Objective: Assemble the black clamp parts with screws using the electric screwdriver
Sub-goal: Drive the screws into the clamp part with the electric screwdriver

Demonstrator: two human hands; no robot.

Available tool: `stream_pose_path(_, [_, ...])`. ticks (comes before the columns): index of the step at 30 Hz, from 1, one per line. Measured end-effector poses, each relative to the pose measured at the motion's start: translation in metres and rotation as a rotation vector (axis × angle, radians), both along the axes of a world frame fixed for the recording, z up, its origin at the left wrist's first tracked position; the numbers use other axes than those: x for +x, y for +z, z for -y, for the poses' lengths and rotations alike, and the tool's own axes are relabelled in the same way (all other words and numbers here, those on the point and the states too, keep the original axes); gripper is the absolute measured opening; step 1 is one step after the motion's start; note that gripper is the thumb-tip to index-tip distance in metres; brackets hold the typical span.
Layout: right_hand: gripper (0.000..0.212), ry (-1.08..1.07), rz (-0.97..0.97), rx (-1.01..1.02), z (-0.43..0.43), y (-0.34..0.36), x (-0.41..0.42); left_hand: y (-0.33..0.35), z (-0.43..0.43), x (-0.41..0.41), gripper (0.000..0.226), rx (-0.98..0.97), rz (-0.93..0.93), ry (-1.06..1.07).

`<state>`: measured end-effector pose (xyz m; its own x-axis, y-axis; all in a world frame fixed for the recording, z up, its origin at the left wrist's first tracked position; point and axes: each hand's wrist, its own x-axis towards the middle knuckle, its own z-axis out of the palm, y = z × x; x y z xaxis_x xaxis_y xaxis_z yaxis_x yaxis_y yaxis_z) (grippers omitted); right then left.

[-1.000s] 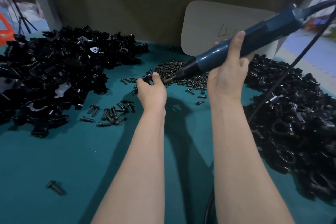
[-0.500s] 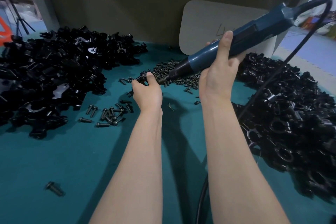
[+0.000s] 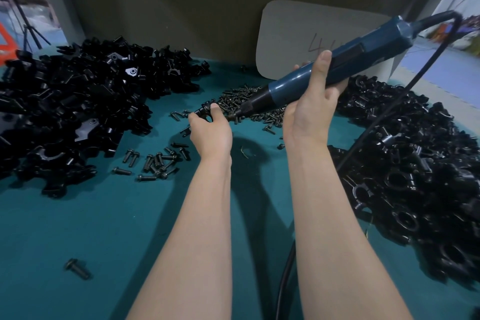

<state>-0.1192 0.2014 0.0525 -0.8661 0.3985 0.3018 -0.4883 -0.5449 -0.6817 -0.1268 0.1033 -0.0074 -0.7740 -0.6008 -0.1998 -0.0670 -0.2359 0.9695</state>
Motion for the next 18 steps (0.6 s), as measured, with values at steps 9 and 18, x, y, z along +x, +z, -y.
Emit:
stream_pose_path(9, [0.059, 0.067, -0.049, -0.007, 0.001, 0.003, 0.003, 0.000, -0.001, 0.002, 0.048, 0.042, -0.051, 0.005])
stream_pose_path(18, [0.055, 0.336, -0.107, -0.055, -0.025, 0.014, 0.009, 0.007, 0.019, 0.012, 0.028, -0.349, 0.209, -0.268])
